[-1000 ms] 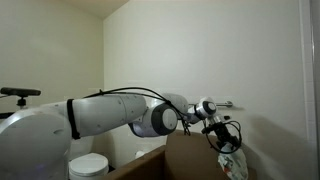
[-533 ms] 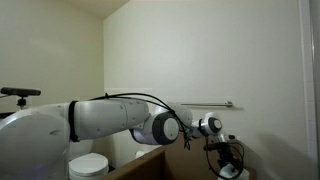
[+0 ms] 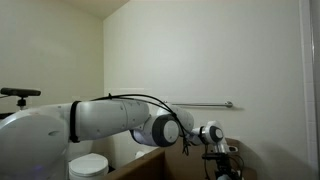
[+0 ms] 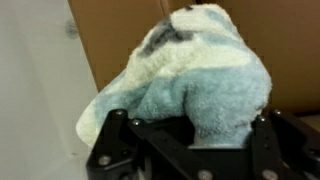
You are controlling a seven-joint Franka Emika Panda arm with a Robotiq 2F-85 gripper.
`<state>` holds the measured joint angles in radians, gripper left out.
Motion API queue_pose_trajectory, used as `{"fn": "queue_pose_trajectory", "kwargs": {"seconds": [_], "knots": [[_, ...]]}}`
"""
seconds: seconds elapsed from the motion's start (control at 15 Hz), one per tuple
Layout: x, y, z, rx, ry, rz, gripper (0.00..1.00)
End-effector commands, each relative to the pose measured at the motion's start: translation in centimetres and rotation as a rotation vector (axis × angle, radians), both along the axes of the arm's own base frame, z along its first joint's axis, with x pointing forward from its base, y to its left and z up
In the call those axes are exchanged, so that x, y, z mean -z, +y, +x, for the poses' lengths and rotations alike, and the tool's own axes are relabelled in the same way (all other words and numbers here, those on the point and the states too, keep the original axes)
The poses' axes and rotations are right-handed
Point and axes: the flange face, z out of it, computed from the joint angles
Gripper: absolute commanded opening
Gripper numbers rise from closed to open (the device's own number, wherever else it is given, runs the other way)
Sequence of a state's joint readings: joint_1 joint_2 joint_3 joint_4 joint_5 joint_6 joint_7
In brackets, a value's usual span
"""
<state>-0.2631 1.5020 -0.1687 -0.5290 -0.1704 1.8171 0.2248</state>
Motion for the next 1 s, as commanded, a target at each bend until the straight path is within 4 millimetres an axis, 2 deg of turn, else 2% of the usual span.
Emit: {"fn": "queue_pose_trajectory", "kwargs": {"seconds": [0.0, 0.27, 0.47, 0.6, 0.73, 0.87, 0.93], "knots": [[1.1, -2.0, -2.7, 0.036, 0.128, 0.057, 0.05], [-0.2, -3.3, -4.6, 0.117, 0.247, 0.063, 0.05], [-0.5, -4.1, -6.2, 0.164, 0.328, 0.084, 0.05], [-0.6, -4.2, -6.5, 0.161, 0.350, 0.093, 0.05], [-1.4, -3.7, -5.6, 0.117, 0.328, 0.079, 0.05], [-3.9, -2.4, -3.6, 0.045, 0.280, 0.037, 0.05], [-6.0, -1.4, -2.1, 0.008, 0.240, -0.015, 0.05]]}}
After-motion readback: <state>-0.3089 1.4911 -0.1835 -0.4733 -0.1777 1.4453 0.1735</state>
